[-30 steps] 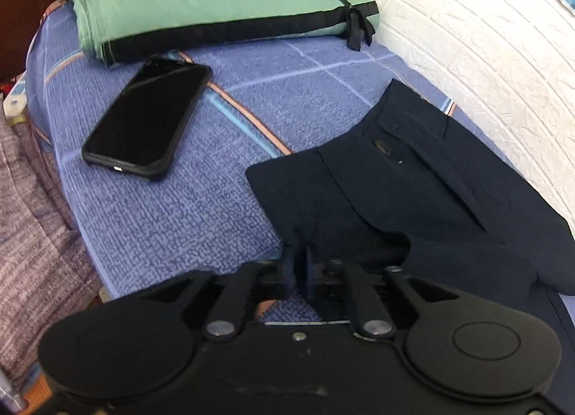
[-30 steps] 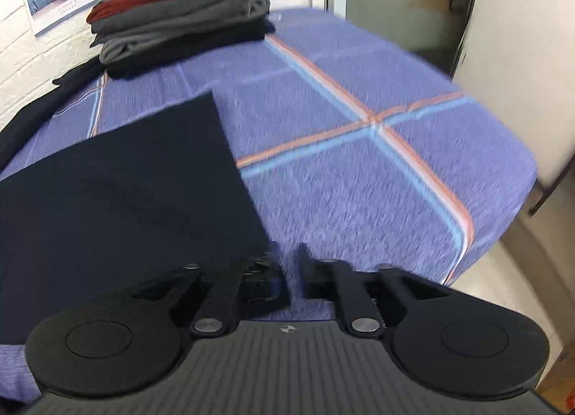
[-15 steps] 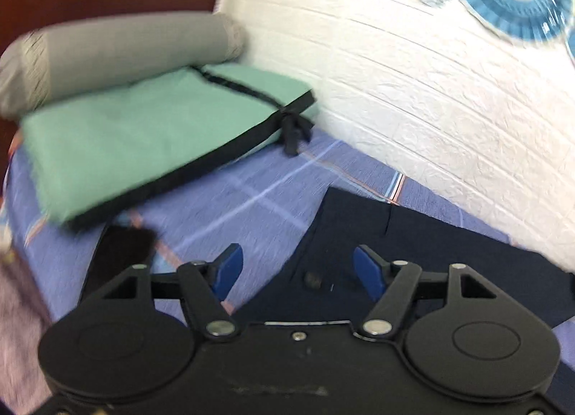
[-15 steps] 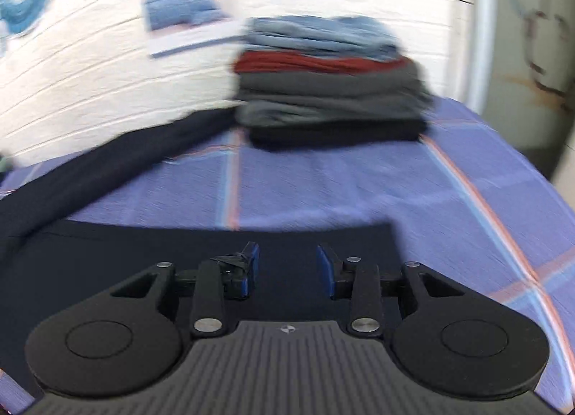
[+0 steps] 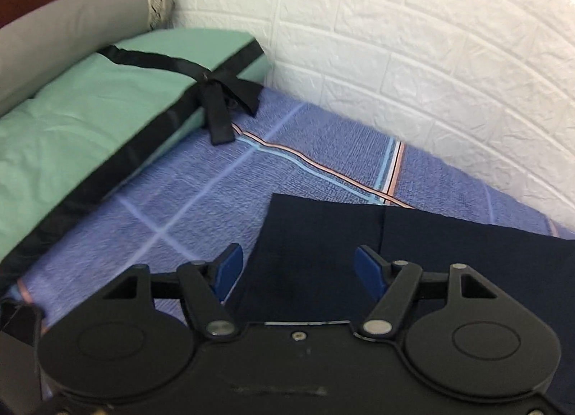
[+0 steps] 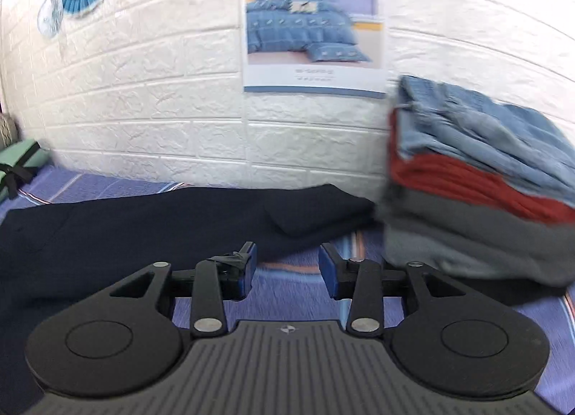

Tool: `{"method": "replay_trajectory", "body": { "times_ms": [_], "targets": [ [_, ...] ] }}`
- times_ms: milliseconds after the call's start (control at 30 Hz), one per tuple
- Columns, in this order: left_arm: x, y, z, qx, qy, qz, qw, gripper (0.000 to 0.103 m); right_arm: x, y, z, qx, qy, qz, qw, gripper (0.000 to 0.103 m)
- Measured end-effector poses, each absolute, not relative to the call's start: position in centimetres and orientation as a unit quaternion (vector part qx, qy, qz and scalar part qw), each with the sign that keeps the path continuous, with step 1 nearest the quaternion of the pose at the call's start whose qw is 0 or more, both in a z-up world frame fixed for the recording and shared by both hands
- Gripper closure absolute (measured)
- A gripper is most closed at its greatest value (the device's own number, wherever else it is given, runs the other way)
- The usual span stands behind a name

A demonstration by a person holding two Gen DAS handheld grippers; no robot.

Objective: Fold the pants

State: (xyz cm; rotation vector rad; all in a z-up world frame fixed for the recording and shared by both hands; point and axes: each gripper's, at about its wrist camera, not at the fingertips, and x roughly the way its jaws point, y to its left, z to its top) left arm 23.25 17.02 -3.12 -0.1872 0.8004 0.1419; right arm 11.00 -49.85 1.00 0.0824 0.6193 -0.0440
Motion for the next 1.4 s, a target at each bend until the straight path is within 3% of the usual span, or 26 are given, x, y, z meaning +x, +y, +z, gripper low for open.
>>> {"method": "replay_trajectory", "body": {
  "times_ms": [33, 67, 300, 367, 400, 433, 467, 500, 533, 700, 1100, 1400],
  "targets": [
    [23.7, 16.9, -3.4, -0.086, 0.395, 0.069, 0.912, 0.033, 12.1, -49.5, 0.6, 0.03, 0.307, -0.019, 0.951, 0.016],
    [24.2, 16.8, -3.9, -0.08, 0.402, 0.068, 0.91, 0.032, 13.2, -49.1, 0.2, 0.015, 0.31, -0.017, 0.951, 0.014],
    [26.9, 16.4, -6.4, -0.071, 0.429, 0.071, 0.898, 0.024, 19.7, -46.3, -3.3, -0.105, 0.346, -0.008, 0.932, 0.017],
    [27.3, 16.0, -6.7, -0.059, 0.431, 0.075, 0.897, 0.024, 20.8, -45.7, -4.6, -0.139, 0.351, -0.015, 0.926, 0.021],
    [27.1, 15.6, -6.5, -0.053, 0.43, 0.077, 0.898, 0.029, 21.2, -45.5, -5.1, -0.149, 0.353, -0.023, 0.924, 0.022],
    [27.0, 15.3, -6.6, -0.042, 0.426, 0.083, 0.9, 0.048, 21.5, -45.5, -5.4, -0.153, 0.354, -0.028, 0.922, 0.032],
    [27.1, 15.0, -6.5, -0.029, 0.421, 0.084, 0.903, 0.061, 21.7, -45.6, -5.6, -0.155, 0.356, -0.029, 0.921, 0.068],
    [27.0, 14.7, -6.2, -0.02, 0.418, 0.081, 0.905, 0.083, 21.8, -45.7, -5.6, -0.155, 0.358, -0.031, 0.92, 0.091],
    [27.0, 14.4, -5.9, -0.021, 0.419, 0.077, 0.904, 0.091, 21.7, -45.8, -5.4, -0.153, 0.354, -0.038, 0.922, 0.097],
    [26.3, 13.5, -4.4, -0.023, 0.399, 0.094, 0.912, 0.096, 19.1, -47.0, -0.7, -0.123, 0.279, -0.081, 0.949, 0.099],
    [22.3, 13.8, 3.5, -0.063, 0.305, 0.11, 0.944, 0.097, 4.7, -56.4, 14.4, -0.004, 0.118, -0.201, 0.972, 0.101],
    [18.9, 15.9, 6.5, -0.095, 0.255, 0.121, 0.955, 0.097, -4.3, -58.7, 17.5, 0.014, 0.061, -0.26, 0.964, 0.103]
  ]
}}
